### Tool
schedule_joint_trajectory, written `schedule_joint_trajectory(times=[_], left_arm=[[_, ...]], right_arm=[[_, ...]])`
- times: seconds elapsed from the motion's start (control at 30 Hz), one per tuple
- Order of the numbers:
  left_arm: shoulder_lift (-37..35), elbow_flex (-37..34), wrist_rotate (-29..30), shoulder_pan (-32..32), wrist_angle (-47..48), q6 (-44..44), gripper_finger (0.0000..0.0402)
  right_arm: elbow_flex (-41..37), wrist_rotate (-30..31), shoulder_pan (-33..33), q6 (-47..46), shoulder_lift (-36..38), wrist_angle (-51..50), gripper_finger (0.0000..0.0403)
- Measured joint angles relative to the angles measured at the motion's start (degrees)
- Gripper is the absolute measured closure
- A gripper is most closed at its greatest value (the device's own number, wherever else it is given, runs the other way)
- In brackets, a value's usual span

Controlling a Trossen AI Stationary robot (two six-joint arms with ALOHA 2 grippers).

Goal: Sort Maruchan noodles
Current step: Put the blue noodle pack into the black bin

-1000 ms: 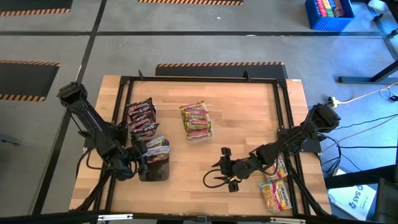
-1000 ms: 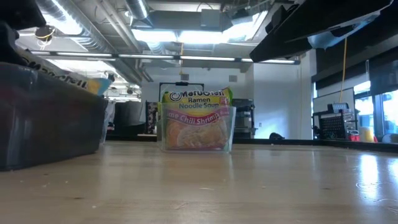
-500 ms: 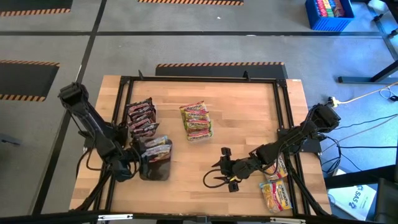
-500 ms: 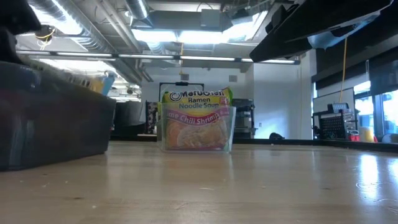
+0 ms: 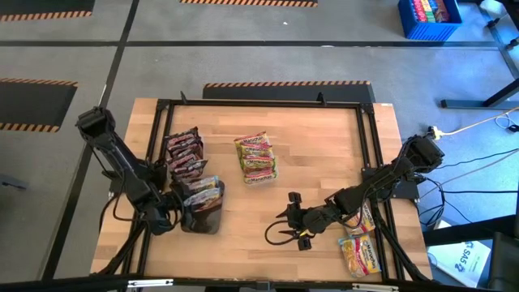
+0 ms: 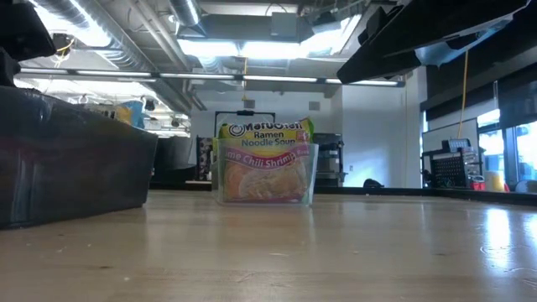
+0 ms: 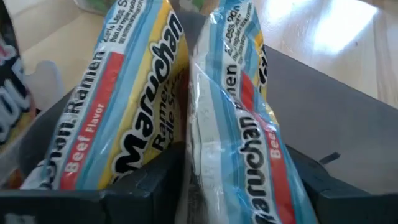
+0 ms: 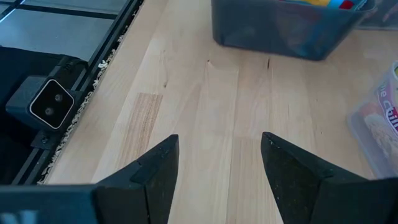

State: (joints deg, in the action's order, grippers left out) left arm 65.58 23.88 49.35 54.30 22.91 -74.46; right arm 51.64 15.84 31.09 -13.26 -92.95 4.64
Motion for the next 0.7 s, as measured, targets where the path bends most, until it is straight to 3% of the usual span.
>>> schedule_joint_trajectory(times=[0.27, 0.53, 0.7], left_arm=[[-6.4, 4.57, 0.25, -0.02, 6.33, 4.29, 0.0209], [-11.98, 7.59, 11.21, -0.07, 9.49, 8.0, 0.0209], [-12.26, 7.61, 16.94, -0.07, 2.8, 12.5, 0.0209]], right_arm=[[0.0, 0.0, 0.0, -0.02, 0.0, -0.02, 0.0194], [0.0, -0.02, 0.0, 0.0, 0.02, -0.02, 0.0194], [0.0, -0.01, 0.0, 0.03, 0.02, 0.7, 0.0194]])
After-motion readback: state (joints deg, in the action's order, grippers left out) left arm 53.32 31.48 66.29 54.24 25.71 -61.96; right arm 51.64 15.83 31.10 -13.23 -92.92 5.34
